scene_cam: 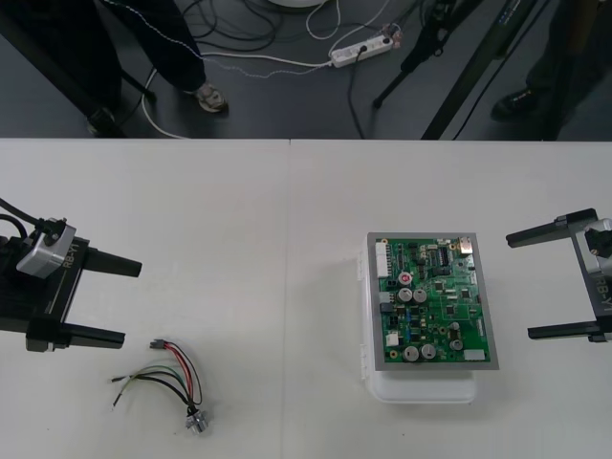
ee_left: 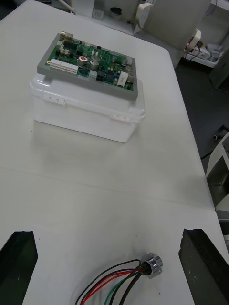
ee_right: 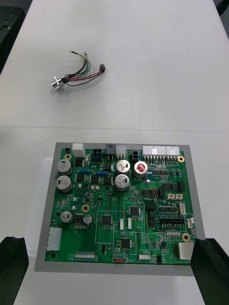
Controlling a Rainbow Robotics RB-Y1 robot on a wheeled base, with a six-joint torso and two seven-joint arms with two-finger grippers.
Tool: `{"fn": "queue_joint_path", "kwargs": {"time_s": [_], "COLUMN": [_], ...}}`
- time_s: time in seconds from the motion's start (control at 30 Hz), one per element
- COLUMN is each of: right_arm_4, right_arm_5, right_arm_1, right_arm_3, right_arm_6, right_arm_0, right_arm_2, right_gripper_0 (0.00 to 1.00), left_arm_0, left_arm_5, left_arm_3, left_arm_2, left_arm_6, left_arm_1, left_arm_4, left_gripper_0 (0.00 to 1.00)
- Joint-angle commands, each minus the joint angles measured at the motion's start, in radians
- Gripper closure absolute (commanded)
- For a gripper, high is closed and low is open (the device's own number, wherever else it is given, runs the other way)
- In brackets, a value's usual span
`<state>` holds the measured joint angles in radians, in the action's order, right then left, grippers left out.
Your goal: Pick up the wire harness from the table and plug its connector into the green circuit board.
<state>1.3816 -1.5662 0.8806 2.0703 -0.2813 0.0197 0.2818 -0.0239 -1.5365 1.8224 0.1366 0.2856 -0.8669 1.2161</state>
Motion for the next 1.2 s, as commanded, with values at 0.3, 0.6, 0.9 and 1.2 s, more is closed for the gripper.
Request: {"fn": "queue_joint_path", "kwargs": {"time_s": [0.3, 0.6, 0.9, 1.2], "right_arm_4": [0.004, 0.004, 0.004, 0.004], "right_arm_5": [-0.005, -0.005, -0.005, -0.005], "right_arm_1": [0.012, 0.012, 0.012, 0.012], "right_arm_3": [0.027, 0.027, 0.027, 0.027], "right_arm_6": [-0.036, -0.036, -0.036, -0.036], "right_arm_0": [-0.012, -0.012, -0.012, -0.012], "right_arm_2": [0.031, 0.031, 0.031, 0.031], "right_gripper_0": [0.0, 0.0, 0.0, 0.0], "left_arm_0": [0.027, 0.027, 0.027, 0.027], "left_arm_5": [-0.034, -0.034, -0.034, -0.034], "left_arm_3": [0.026, 0.026, 0.026, 0.026], "left_arm_2": [0.015, 0.015, 0.015, 0.015], "left_arm_6": [0.015, 0.015, 0.015, 0.015], "left_arm_1": [-0.001, -0.001, -0.001, -0.001], "left_arm_4": [-0.017, -0.017, -0.017, -0.017], "left_gripper_0": [0.12, 0.12, 0.12, 0.12]}}
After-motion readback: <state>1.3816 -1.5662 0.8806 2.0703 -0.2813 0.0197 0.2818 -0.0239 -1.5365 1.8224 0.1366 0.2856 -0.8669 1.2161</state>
